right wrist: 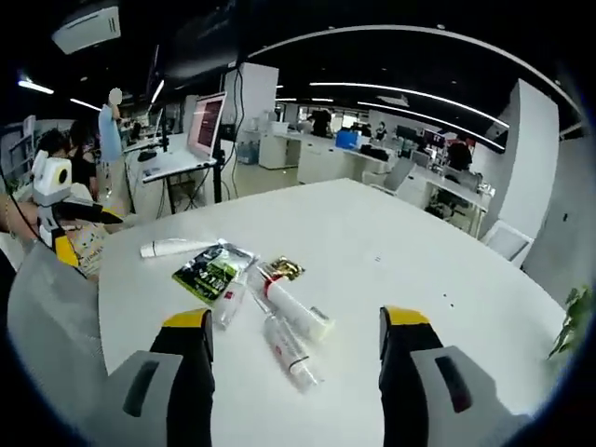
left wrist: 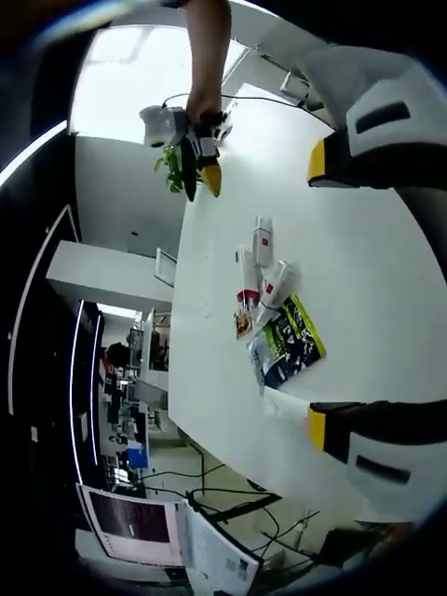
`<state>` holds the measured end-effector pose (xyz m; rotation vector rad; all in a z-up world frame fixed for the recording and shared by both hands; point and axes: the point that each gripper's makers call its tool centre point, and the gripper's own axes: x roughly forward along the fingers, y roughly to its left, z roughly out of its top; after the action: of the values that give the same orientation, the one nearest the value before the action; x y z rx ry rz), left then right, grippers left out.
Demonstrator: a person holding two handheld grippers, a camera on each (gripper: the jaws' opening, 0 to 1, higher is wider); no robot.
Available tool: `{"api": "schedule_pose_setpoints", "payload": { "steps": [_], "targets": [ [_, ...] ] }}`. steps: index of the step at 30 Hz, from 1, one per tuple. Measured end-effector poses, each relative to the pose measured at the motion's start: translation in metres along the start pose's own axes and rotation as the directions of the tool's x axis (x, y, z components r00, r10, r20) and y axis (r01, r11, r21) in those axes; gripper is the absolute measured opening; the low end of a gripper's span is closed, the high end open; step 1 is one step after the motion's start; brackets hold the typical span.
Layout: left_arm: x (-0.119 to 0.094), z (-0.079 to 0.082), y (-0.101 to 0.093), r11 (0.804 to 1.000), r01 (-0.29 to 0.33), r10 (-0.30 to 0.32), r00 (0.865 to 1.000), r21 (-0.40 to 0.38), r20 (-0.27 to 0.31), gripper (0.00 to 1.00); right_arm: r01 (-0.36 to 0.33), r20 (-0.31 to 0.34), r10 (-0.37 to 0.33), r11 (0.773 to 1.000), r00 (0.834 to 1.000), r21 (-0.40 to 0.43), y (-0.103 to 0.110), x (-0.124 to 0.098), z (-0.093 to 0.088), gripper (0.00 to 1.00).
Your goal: Arrange the skincare products in the storage area until every visible bottle or jar stands upright without overlapping.
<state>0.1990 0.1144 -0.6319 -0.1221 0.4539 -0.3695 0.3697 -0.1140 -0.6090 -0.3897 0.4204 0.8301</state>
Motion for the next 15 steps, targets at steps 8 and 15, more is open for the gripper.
{"api": "schedule_pose_setpoints", "payload": {
  "steps": [8,15],
  "targets": [
    [0.001,-0.002,0.002,1.0,-0.001,0.001,1.0,-0.01,-0.011,0.89,-0.067,-0.071,0.062,0.995,0.996,-0.071,-0.003,0.03,-0.005,0.69],
    [0.001,-0.002,0.004,1.0,-0.005,0.005,1.0,-0.019,-0.015,0.89,-0.125,-0.131,0.113,0.988,0.985,-0.092,0.001,0.052,-0.016,0.64]
  ]
}}
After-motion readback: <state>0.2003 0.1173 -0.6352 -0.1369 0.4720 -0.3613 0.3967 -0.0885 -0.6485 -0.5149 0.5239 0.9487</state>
